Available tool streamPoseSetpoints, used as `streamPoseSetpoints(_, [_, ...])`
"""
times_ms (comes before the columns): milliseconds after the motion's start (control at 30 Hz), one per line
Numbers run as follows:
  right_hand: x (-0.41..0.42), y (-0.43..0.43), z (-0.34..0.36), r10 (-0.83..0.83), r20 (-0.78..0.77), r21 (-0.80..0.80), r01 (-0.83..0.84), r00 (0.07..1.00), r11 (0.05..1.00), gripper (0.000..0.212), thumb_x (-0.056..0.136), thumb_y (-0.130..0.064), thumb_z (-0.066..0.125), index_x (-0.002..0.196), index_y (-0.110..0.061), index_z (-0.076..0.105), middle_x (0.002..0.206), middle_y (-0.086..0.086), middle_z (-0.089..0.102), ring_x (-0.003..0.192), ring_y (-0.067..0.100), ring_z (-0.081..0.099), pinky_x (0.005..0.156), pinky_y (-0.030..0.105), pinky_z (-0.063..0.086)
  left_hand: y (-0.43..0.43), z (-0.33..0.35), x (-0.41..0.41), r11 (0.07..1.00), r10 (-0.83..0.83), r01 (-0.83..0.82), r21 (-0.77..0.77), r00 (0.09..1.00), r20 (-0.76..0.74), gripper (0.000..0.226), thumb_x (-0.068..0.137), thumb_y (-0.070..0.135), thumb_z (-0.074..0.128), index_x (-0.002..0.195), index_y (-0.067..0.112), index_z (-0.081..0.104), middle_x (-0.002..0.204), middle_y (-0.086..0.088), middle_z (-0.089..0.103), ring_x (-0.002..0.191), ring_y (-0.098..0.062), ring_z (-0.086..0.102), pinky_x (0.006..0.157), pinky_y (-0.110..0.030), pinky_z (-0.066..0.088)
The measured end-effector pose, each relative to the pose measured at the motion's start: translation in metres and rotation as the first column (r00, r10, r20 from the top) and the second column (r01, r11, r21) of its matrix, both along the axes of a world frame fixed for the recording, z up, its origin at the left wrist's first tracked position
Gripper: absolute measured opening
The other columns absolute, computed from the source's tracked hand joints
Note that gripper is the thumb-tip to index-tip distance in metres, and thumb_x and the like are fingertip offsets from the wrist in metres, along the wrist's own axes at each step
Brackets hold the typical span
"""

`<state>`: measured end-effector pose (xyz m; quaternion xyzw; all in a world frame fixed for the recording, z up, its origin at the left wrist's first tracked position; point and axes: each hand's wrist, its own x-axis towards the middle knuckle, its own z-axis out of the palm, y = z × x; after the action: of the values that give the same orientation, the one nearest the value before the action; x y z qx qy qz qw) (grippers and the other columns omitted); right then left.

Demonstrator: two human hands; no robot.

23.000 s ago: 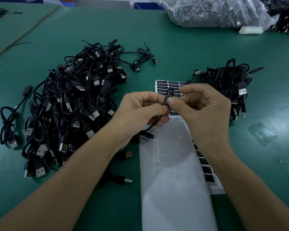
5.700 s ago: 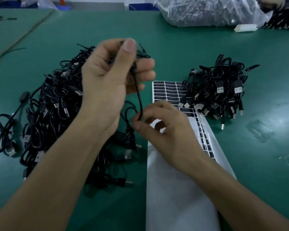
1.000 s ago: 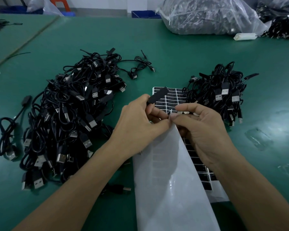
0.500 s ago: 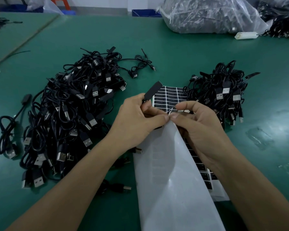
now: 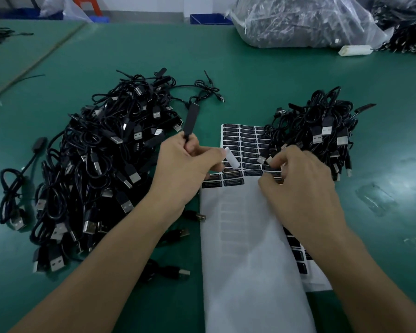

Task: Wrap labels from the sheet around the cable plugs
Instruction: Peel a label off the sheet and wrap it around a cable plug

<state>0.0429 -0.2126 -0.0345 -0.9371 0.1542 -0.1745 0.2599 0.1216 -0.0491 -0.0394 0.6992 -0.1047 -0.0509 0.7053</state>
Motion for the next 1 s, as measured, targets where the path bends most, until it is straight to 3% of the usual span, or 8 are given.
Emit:
streamPoseSetpoints(133, [-0.001, 0.015, 0.005, 0.095, 0.205, -0.085, -0.079, 0.974, 0.993, 0.014, 0.084, -0.03, 0.069, 0.091, -0.02, 0.062, 0.091, -0.005, 0.051, 0.078, 0.012, 0.05, 0.064, 0.027, 0.037, -0.004, 0.001, -0.002, 0.996, 0.009, -0.014, 0.083, 0.998, 0.055, 0.052, 0.081, 0.004, 0.076, 0.071, 0.02, 0.028, 0.066, -0.008, 0.072, 0.06, -0.014, 0.068, 0.059, -0.017, 0.048])
streamPoseSetpoints(300, [0.002, 0.027, 0.001, 0.148, 0.222, -0.092, -0.131, 0.964, 0.987, 0.018, 0.082, -0.03, 0.078, 0.084, -0.013, 0.073, 0.083, 0.0, 0.058, 0.08, 0.02, 0.056, 0.062, 0.033, 0.045, -0.007, 0.003, -0.007, 0.983, 0.039, -0.056, 0.175, 0.994, 0.1, 0.05, 0.067, 0.021, 0.077, 0.071, 0.023, 0.027, 0.074, -0.025, 0.068, 0.07, -0.034, 0.07, 0.073, -0.047, 0.054])
streamPoseSetpoints(467, [0.007, 0.025, -0.003, 0.15, 0.189, -0.129, -0.126, 0.971, 0.984, 0.019, 0.09, -0.033, 0.07, 0.088, -0.015, 0.076, 0.078, 0.001, 0.06, 0.081, 0.019, 0.055, 0.067, 0.033, 0.042, -0.009, 0.002, -0.005, 0.979, 0.039, -0.051, 0.195, 0.997, 0.066, 0.052, 0.065, 0.028, 0.077, 0.067, 0.024, 0.025, 0.062, -0.01, 0.054, 0.067, -0.024, 0.056, 0.07, -0.037, 0.045])
streamPoseSetpoints(567, [0.007, 0.025, -0.003, 0.16, 0.189, -0.117, -0.139, 0.969, 0.983, 0.02, 0.09, -0.031, 0.066, 0.08, -0.016, 0.074, 0.073, -0.002, 0.058, 0.075, 0.015, 0.051, 0.064, 0.023, 0.032, -0.009, 0.002, -0.005, 0.985, 0.025, -0.031, 0.17, 0.999, 0.038, 0.052, 0.065, 0.027, 0.076, 0.066, 0.025, 0.024, 0.061, -0.006, 0.045, 0.068, -0.025, 0.055, 0.071, -0.038, 0.043])
streamPoseSetpoints(700, [0.01, 0.021, -0.004, 0.126, 0.257, 0.193, -0.178, 0.958, 0.965, 0.02, 0.086, -0.017, 0.072, 0.068, -0.025, 0.068, 0.063, -0.011, 0.061, 0.064, 0.005, 0.054, 0.061, 0.013, 0.036, -0.009, 0.004, -0.004, 0.99, 0.017, -0.017, 0.141, 1.0, 0.003, 0.047, 0.066, 0.035, 0.074, 0.066, 0.025, 0.028, 0.064, -0.009, 0.052, 0.07, -0.038, 0.059, 0.071, -0.038, 0.043])
streamPoseSetpoints(800, [0.013, 0.016, -0.002, 0.105, 0.252, 0.538, -0.229, 0.962, 0.811, 0.018, 0.088, -0.014, 0.071, 0.072, -0.023, 0.073, 0.062, -0.011, 0.065, 0.055, -0.001, 0.05, 0.055, 0.011, 0.04, -0.007, 0.005, -0.004, 0.99, -0.016, 0.017, 0.143, 1.0, -0.009, 0.047, 0.064, 0.03, 0.075, 0.07, 0.025, 0.029, 0.078, -0.018, 0.064, 0.079, -0.027, 0.06, 0.081, -0.04, 0.046])
streamPoseSetpoints(900, [0.014, 0.014, -0.003, 0.124, 0.239, 0.657, -0.254, 0.963, 0.71, 0.014, 0.091, -0.014, 0.069, 0.078, -0.015, 0.075, 0.066, -0.002, 0.064, 0.06, 0.005, 0.049, 0.055, 0.014, 0.043, -0.006, 0.008, -0.008, 0.989, -0.085, 0.084, 0.121, 0.996, 0.003, 0.048, 0.064, 0.02, 0.075, 0.071, 0.023, 0.028, 0.089, -0.027, 0.068, 0.08, -0.022, 0.056, 0.096, -0.046, 0.05])
streamPoseSetpoints(1000, [0.015, 0.012, -0.005, 0.129, 0.246, 0.675, -0.265, 0.961, 0.689, 0.016, 0.09, -0.013, 0.069, 0.075, -0.015, 0.075, 0.065, -0.003, 0.064, 0.059, 0.005, 0.048, 0.055, 0.015, 0.042, -0.005, 0.011, -0.011, 0.986, -0.11, 0.107, 0.128, 0.994, 0.021, 0.048, 0.065, 0.017, 0.074, 0.071, 0.023, 0.027, 0.091, -0.037, 0.061, 0.074, -0.019, 0.048, 0.077, -0.041, 0.05])
